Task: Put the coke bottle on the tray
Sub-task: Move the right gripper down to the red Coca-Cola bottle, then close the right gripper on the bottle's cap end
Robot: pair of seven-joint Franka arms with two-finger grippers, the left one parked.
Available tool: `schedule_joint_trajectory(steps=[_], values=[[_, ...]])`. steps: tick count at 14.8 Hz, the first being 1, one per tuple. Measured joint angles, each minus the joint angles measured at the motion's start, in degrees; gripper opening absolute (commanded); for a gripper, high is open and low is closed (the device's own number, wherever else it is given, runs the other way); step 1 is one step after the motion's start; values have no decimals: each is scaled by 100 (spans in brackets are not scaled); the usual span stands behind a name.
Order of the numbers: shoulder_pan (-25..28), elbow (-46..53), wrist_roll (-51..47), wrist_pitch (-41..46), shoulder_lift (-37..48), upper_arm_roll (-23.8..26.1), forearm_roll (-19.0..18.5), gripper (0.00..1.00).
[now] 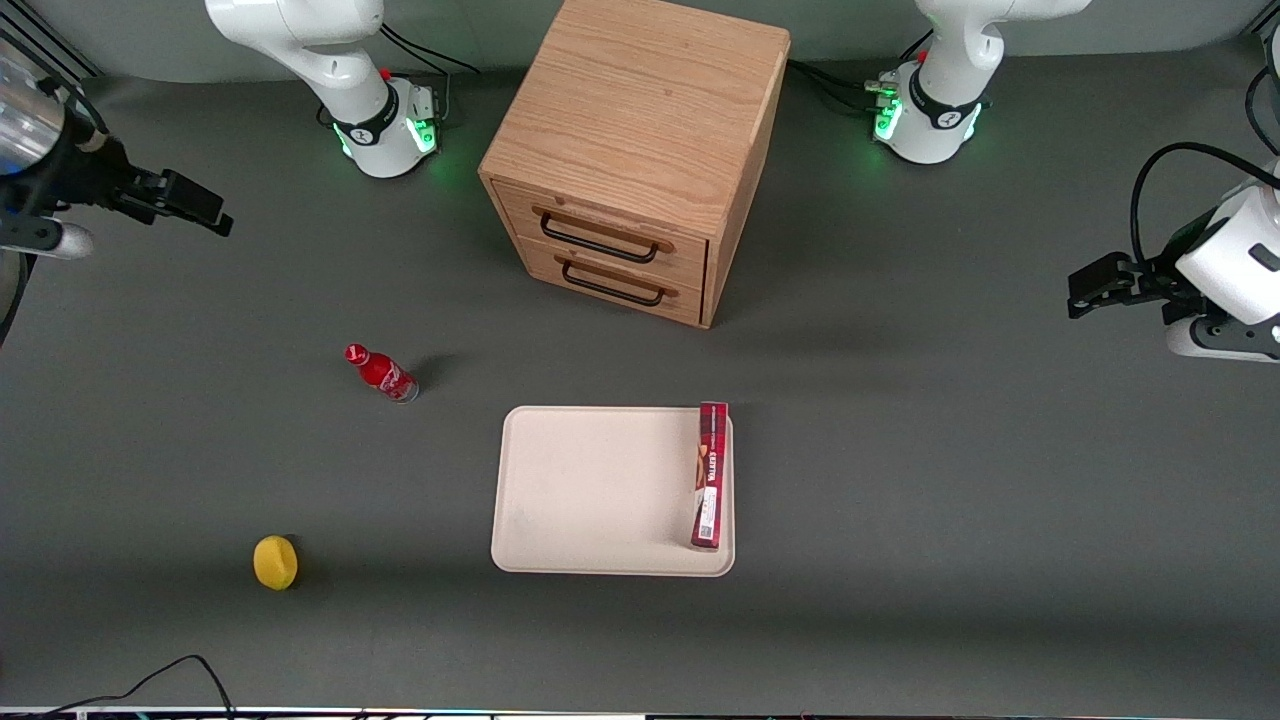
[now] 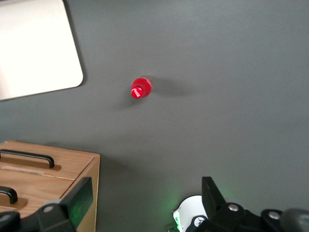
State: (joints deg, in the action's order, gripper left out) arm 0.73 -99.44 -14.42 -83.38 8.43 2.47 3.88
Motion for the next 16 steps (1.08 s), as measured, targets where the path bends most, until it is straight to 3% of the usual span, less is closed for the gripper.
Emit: schedule_joint_trajectory(steps=[3,8,11,14,16], values=[[20,-775,103,-993,-96,47,10,100],[24,-2790,161,-3686,-253,230,10,100],[25,-3473,161,-4809,-493,349,10,100],[25,-3752,161,-5504,-749,408,9,57],[25,-3767,161,-5698,-847,407,9,0]])
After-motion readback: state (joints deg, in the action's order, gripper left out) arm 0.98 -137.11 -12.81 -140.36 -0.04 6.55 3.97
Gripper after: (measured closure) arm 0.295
